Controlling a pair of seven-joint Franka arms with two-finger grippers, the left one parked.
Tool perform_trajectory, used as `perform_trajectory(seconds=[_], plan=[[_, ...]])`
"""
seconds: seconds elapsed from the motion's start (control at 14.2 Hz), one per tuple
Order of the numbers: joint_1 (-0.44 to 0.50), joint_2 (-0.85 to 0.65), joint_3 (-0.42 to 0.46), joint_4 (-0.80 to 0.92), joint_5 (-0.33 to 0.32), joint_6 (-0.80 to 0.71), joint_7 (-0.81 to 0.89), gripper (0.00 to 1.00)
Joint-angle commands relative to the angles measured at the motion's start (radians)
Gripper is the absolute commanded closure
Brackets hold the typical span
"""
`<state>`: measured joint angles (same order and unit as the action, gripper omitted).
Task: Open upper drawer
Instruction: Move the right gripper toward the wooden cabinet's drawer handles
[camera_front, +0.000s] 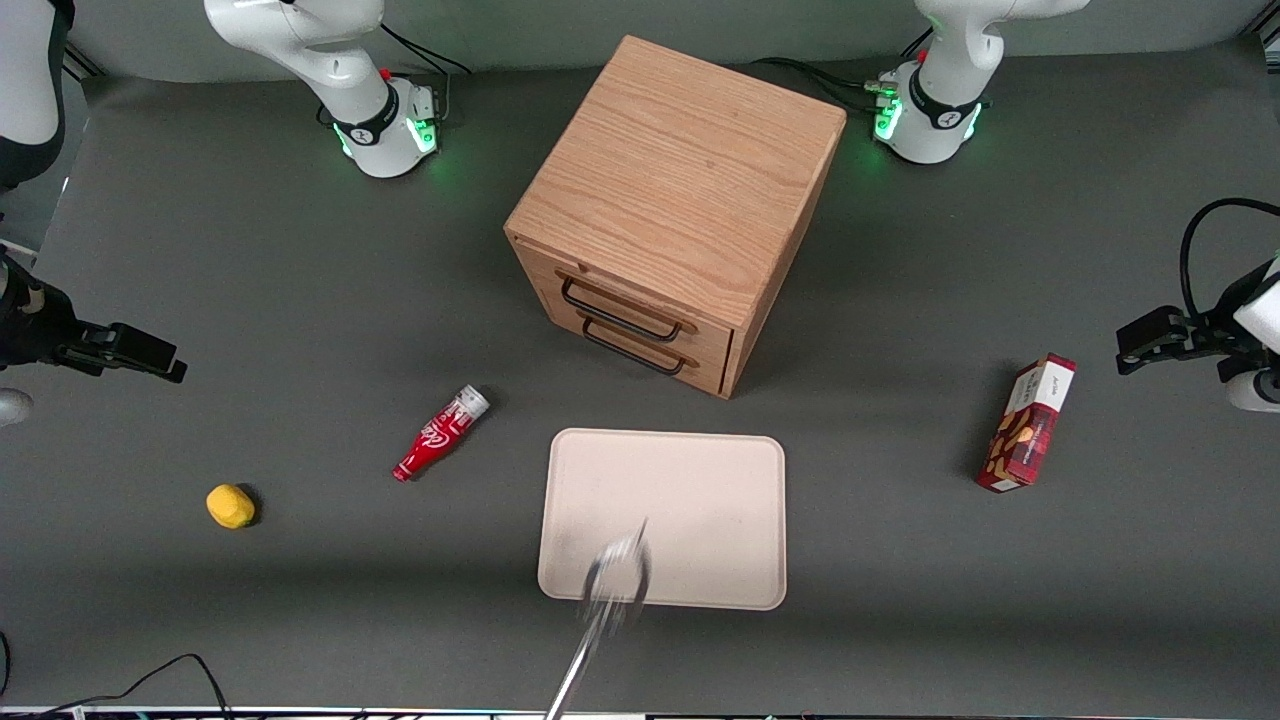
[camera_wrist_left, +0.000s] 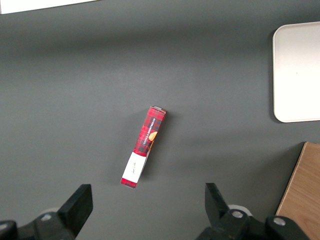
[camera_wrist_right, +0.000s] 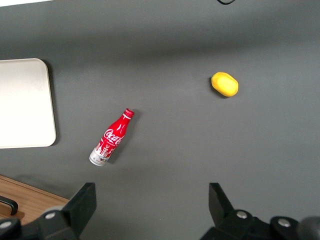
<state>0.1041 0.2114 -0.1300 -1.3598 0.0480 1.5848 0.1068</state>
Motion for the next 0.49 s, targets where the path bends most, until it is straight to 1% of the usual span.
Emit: perform_trajectory(seconds=[0.0, 0.28, 0.42], plan=[[0.009, 0.003, -0.005, 0.015, 0.006, -0.022, 0.022, 0.0], [0.015, 0.009, 0.003, 0.021, 0.006, -0.022, 0.01, 0.0], [0.08, 0.011, -0.006, 0.021, 0.006, -0.028, 0.005, 0.0]])
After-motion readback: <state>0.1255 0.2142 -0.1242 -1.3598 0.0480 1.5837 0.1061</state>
